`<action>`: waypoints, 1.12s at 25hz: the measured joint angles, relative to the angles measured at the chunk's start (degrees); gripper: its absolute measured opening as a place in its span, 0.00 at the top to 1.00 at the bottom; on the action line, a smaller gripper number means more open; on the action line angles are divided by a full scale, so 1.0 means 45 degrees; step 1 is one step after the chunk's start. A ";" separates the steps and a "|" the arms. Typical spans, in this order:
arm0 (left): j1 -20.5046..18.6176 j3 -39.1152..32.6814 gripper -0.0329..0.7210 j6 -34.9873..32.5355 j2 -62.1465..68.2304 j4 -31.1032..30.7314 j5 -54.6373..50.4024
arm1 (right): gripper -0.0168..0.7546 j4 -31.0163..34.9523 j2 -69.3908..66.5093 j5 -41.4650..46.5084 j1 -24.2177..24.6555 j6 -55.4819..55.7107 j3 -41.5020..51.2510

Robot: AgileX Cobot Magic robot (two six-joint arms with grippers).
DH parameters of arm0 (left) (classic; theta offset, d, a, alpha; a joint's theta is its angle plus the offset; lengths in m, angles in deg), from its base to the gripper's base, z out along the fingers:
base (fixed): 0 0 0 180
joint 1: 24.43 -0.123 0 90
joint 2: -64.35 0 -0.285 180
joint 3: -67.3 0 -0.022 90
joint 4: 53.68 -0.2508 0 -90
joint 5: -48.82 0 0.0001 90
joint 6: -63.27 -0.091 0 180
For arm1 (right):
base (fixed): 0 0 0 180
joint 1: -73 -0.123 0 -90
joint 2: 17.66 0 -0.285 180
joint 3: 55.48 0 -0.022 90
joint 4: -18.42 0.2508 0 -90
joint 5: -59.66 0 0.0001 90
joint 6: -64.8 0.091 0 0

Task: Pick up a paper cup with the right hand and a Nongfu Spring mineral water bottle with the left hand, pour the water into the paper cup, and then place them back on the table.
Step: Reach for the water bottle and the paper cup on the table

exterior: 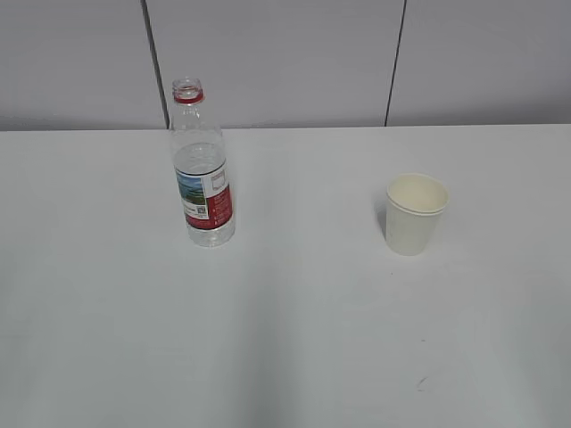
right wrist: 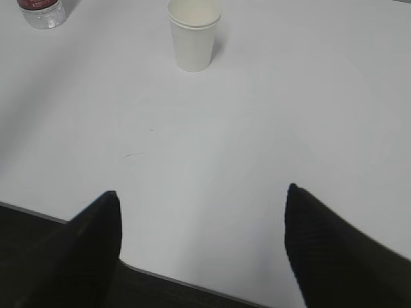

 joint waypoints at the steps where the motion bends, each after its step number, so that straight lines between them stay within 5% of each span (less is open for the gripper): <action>1: 0.0000 0.0000 0.29 0.0000 0.0000 0.0000 0.0000 | 0.22 0.0000 0.0000 0.0000 0.0000 0.0000 0.0000; 28: 0.0000 0.0090 0.29 0.0000 0.0000 -0.0167 0.0161 | 0.22 0.0000 -0.0052 0.0000 0.0000 0.0000 0.0000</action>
